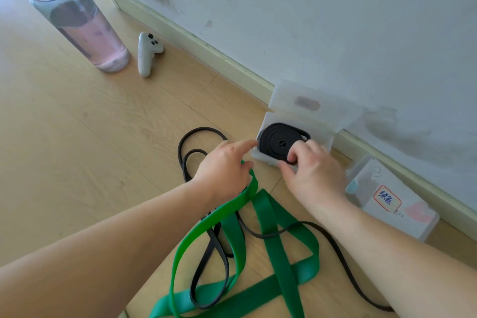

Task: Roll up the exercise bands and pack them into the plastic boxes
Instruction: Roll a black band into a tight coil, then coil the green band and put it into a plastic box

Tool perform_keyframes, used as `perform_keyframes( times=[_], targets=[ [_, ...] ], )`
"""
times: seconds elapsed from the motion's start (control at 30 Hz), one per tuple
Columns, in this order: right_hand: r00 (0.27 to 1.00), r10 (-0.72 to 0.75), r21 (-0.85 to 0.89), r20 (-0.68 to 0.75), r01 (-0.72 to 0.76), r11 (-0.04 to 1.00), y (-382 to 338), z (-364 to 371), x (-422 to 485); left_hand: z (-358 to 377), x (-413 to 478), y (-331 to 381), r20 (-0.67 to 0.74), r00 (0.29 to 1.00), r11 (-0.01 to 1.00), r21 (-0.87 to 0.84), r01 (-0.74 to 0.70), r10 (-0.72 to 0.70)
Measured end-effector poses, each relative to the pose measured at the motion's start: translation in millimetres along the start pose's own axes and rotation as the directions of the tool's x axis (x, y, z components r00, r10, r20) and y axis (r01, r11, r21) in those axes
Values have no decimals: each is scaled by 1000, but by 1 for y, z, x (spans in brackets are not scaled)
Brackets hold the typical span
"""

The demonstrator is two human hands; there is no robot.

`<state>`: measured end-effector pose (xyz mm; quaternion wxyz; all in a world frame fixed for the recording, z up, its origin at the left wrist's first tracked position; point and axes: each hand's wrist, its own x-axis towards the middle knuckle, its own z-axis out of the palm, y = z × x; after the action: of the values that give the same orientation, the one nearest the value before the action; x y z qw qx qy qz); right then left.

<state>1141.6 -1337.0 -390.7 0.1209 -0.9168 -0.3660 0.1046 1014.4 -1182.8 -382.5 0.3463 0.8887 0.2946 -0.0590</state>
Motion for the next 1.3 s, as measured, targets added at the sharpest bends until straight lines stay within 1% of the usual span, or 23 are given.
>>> perform_keyframes(
  times=[0.07,0.17,0.2,0.23,0.27,0.33,0.4,0.5,0.6,0.63,0.7,0.77,0.8,0.83,0.9,0.97,1.0,1.03,1.07,1.13,1.17,1.23,1.3],
  targets=[
    [999,48,-7,-9,-48,999,-5,-9,9,-5,-5,-7,-51,998,1000,11,22,-21],
    [997,-62,9,52,62,998,-21,-15,0,-12,-34,-25,-117,993,1000,-6,18,-18],
    [989,-99,40,106,95,995,-28,-13,-10,-13,-47,-32,-93,995,1000,-15,22,-23],
    [977,-104,82,185,90,993,-34,-9,-21,-12,-60,-39,-39,999,999,-21,32,-33],
    [956,-81,136,282,44,990,-38,-4,-30,-11,-72,-44,37,998,998,-23,50,-49],
    [901,2,265,433,-129,956,-42,7,-42,-5,-90,-52,167,983,997,-7,75,-73],
    [871,98,364,482,-301,881,-42,11,-42,2,-95,-57,212,975,997,8,71,-71],
    [843,212,402,495,-438,804,-44,11,-34,4,-92,-47,187,982,1000,-31,2,4],
    [751,294,441,591,-606,662,-50,8,-24,6,-96,-22,46,984,973,-168,-161,171],
    [731,284,454,621,-630,630,-50,5,-21,7,-100,-13,9,978,957,-206,-202,208],
    [707,222,479,672,-643,598,-49,-2,-13,10,-108,0,4,965,931,-262,-254,264],
    [713,147,503,686,-611,611,-49,-10,-11,11,-115,6,40,955,916,-299,-268,293],
    [741,136,515,658,-574,637,-50,-13,-11,10,-117,7,46,960,918,-309,-250,277],
    [790,138,526,597,-516,676,-52,-19,-13,7,-117,8,25,973,927,-308,-212,231],
    [895,106,533,433,-349,771,-58,-39,-20,-7,-113,5,-93,994,956,-283,-78,53],
    [954,-4,514,301,-158,843,-66,-68,-31,-29,-105,-2,-191,979,970,-242,27,-75],
    [964,-70,504,257,-72,861,-70,-84,-39,-42,-100,-3,-172,981,973,-226,51,-92],
    [965,-118,502,233,-15,865,-73,-100,-47,-56,-97,-2,-107,991,972,-231,53,-79],
    [965,-137,506,225,5,863,-75,-116,-56,-69,-96,3,-9,999,967,-249,47,-50],
    [965,-145,513,216,14,858,-80,-147,-73,-89,-102,23,181,983,955,-296,13,42],
    [967,-159,511,200,36,859,-82,-161,-81,-97,-108,34,238,967,955,-297,-20,94],
    [965,-210,492,157,108,864,-86,-191,-94,-113,-122,58,283,945,960,-265,-90,167],
    [960,-248,476,131,158,865,-93,-224,-106,-133,-134,79,273,941,962,-236,-135,199]
  ],
)
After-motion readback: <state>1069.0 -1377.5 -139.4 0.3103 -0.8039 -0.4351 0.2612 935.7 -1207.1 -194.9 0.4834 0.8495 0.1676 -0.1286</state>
